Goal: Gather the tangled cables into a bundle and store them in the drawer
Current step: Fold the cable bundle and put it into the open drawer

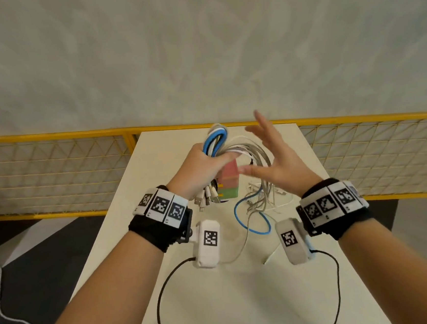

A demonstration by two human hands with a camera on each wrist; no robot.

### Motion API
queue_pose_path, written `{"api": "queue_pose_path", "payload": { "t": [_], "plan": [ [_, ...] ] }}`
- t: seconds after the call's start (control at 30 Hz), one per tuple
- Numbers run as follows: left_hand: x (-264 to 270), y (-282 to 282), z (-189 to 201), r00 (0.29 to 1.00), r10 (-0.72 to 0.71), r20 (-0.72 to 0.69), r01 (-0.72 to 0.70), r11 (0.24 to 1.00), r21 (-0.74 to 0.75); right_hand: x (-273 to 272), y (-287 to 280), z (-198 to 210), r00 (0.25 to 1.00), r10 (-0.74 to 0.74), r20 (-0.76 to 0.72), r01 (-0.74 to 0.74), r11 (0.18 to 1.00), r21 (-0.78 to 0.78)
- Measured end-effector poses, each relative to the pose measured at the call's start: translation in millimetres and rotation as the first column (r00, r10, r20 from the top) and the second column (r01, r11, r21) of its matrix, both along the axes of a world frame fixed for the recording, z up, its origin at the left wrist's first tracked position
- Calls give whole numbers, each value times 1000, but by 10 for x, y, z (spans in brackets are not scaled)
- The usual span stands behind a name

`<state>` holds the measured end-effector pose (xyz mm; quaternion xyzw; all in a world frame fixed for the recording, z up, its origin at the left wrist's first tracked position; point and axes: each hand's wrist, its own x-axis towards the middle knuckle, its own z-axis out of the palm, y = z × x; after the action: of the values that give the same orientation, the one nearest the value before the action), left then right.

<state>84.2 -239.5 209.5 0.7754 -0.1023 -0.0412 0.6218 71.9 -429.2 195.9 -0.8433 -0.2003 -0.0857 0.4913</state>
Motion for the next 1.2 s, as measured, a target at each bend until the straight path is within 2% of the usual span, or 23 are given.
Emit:
{"api": "queue_pose_path", "payload": {
  "t": [0.07,0.13,0.2,0.27,0.43,0.6,0.7,0.83,0.97,1.07,1.2],
  "plan": [
    [-6,-1,25,999,-44,-10,43,999,-21,42,111,127,996,93,7,-93,996,-13],
    [17,57,49,999,-25,-36,21,993,-114,51,150,60,987,137,-82,-139,990,-18],
    [38,154,81,998,-27,-60,13,977,-213,11,134,-108,973,131,-188,-129,991,24],
    [43,232,82,996,-38,-86,14,964,-265,-40,132,-214,969,102,-227,-93,995,46],
    [50,226,-17,999,4,-42,-9,992,-124,-32,180,-127,968,115,-224,-61,970,235],
    [52,168,19,999,-24,-46,19,992,-122,0,241,-37,984,31,-176,-13,995,100],
    [69,101,-32,997,50,-62,-56,993,-102,23,278,-39,970,-5,-243,45,986,159],
    [87,-16,-163,987,163,-2,-163,986,42,38,400,22,954,-63,-295,147,951,272],
    [76,-93,-191,989,120,86,-129,986,104,27,514,75,933,-27,-359,163,920,356],
    [63,-115,-195,992,115,47,-119,987,106,3,510,147,936,-26,-350,140,942,305],
    [20,-72,-157,999,-14,39,9,994,107,16,344,314,849,144,-509,7,959,283]
  ]
}}
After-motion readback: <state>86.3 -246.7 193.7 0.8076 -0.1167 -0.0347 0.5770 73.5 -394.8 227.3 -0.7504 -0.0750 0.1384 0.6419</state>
